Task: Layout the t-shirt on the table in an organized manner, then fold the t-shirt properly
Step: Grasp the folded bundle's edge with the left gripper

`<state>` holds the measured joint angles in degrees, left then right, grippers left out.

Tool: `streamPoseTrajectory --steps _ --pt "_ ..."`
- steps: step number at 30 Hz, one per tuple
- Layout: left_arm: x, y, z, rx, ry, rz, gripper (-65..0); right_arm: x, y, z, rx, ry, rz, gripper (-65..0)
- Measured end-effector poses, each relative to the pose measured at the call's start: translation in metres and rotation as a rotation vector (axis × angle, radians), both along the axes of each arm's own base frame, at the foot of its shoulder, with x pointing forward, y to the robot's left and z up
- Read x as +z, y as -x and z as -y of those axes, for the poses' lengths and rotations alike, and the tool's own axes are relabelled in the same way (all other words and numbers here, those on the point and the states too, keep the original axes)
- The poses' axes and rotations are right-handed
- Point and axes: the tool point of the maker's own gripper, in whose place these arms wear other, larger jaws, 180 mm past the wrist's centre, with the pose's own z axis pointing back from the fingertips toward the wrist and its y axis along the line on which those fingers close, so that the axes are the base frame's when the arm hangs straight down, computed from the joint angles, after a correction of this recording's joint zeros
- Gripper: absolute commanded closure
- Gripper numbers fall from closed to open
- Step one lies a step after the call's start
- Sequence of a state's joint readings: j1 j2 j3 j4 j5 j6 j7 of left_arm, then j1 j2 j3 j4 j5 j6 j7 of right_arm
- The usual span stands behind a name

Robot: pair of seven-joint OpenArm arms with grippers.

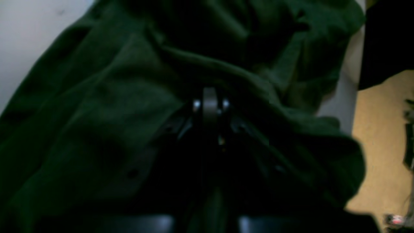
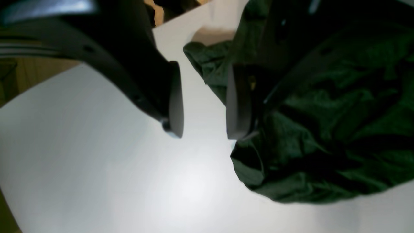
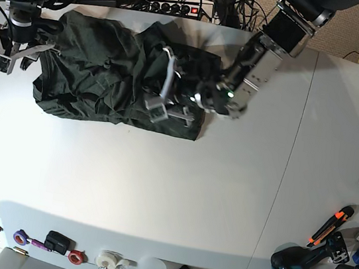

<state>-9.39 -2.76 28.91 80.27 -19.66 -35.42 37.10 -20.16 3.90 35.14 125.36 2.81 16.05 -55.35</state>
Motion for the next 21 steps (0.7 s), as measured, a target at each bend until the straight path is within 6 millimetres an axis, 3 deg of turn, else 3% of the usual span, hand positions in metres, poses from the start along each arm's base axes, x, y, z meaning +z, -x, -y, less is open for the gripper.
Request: streamPoseTrajectory --steps 5,14,17,21 --pt "-0.003 0.007 0.021 -0.016 -0.058 0.066 0.0 0.000 0.000 0.000 0.001 0.000 0.001 -22.1" --pt "0.039 0.013 0.073 -0.049 0.073 0.091 0.0 0.000 0.000 0.000 0.001 0.000 0.001 -22.1" --pt "0.052 0.025 0.085 -0.113 0.139 0.074 0.0 0.000 0.000 0.000 0.001 0.001 0.001 -22.1" --pt "0.069 0.045 0.093 -0.203 0.243 0.027 -22.2 0.003 -0.001 0.003 0.000 0.027 0.008 -22.1"
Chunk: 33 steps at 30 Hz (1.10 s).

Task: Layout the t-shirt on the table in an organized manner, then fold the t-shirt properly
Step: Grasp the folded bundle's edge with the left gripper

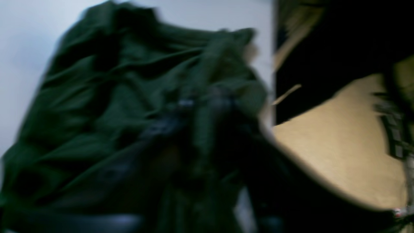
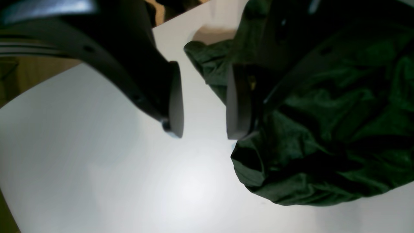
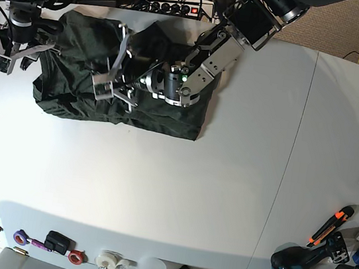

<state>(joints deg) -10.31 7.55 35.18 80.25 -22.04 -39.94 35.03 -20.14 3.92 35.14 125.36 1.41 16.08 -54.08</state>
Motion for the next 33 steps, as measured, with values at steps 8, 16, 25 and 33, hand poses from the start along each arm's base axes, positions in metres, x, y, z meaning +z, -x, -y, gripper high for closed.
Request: streamPoseTrajectory --steps 8,16,25,33 --pt "0.002 -0.016 -0.004 0.001 -0.063 0.028 -26.1 0.025 -0.007 0.022 0.026 0.141 -0.004 -26.3" --pt "-0.002 -0.023 -0.009 -0.011 -0.127 0.053 -26.2 0.014 -0.005 0.076 -0.056 0.002 0.022 -37.9" --pt "0.003 -0.039 -0.010 0.044 -0.138 0.064 -26.2 -0.018 -0.027 0.110 0.056 -0.718 0.102 -39.4" --pt "0.012 -0.057 -0.010 0.102 -0.131 0.077 -26.3 -0.069 -0.028 0.089 0.094 -1.131 0.163 -39.4"
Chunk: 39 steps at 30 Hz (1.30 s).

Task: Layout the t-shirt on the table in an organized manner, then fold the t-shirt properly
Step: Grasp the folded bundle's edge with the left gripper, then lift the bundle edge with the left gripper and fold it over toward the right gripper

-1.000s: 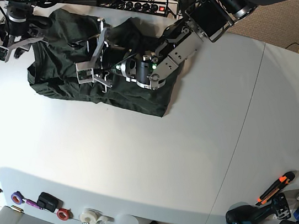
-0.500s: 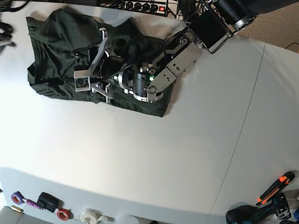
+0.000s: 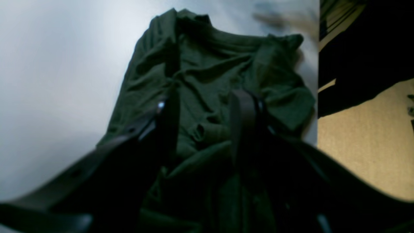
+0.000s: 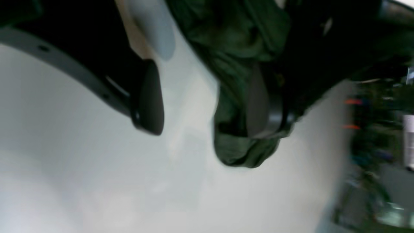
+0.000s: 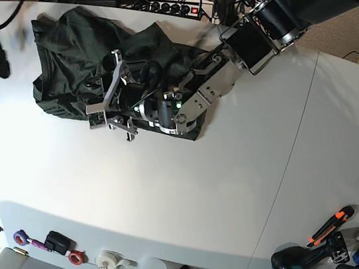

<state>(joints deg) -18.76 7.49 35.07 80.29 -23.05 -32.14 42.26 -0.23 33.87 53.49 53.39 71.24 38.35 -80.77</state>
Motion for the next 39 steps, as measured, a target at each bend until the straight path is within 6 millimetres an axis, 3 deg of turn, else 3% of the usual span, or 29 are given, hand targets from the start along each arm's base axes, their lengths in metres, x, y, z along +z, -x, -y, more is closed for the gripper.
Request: streamPoseTrajectory --steps 4,8,18,27,39 --pt "0.001 0.000 0.000 0.001 0.004 0.001 -28.8 -0.026 0.005 -0.019 0.051 -0.049 -0.065 -39.4" --pt "0.000 -0.006 -0.001 0.049 0.001 -0.018 -34.0 -0.030 -0.003 -0.035 0.098 -0.067 -0.062 -39.4" --pt "-0.002 -0.010 -0.002 0.069 -0.007 -0.018 -34.0 -0.042 -0.016 -0.070 0.150 -0.127 -0.027 -39.4" --pt "-0.007 -0.020 -0.007 0.119 -0.045 0.002 -34.0 -0.047 -0.015 -0.075 0.151 -0.123 -0.031 -39.3" --pt "0.004 -0.030 -0.007 0.126 -0.045 0.034 -34.0 -0.048 -0.015 -0.076 0.149 -0.125 -0.035 -39.3"
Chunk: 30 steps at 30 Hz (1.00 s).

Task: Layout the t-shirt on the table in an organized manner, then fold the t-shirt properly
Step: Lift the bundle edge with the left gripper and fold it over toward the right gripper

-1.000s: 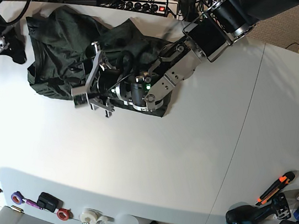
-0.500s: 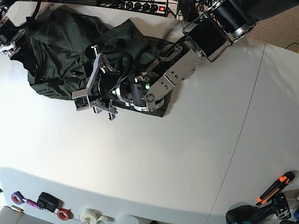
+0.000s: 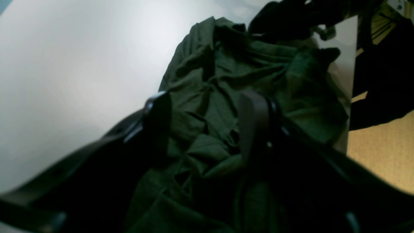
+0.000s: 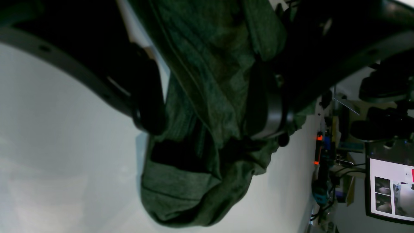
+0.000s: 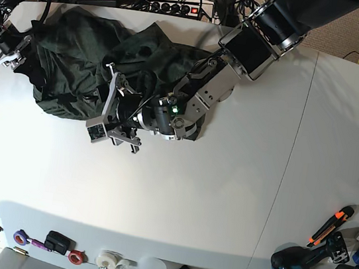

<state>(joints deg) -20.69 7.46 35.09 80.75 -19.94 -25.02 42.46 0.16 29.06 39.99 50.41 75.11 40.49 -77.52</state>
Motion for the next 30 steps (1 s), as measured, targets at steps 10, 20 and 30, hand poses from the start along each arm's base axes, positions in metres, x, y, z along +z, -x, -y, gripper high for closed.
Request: streamPoseTrajectory --steps 10,20,30 --pt "0.005 -0.019 -0.013 0.067 0.027 -0.012 -34.0 -0.002 0.008 0.000 -0.004 0.012 -0.003 -39.2" --pt "0.011 -0.038 -0.032 0.131 0.073 -0.052 -34.0 0.004 0.028 0.001 0.142 0.274 -0.107 -39.2" --pt "0.011 -0.038 -0.032 0.127 0.071 -0.053 -34.0 -0.003 0.019 -0.038 0.138 0.167 -0.035 -39.2"
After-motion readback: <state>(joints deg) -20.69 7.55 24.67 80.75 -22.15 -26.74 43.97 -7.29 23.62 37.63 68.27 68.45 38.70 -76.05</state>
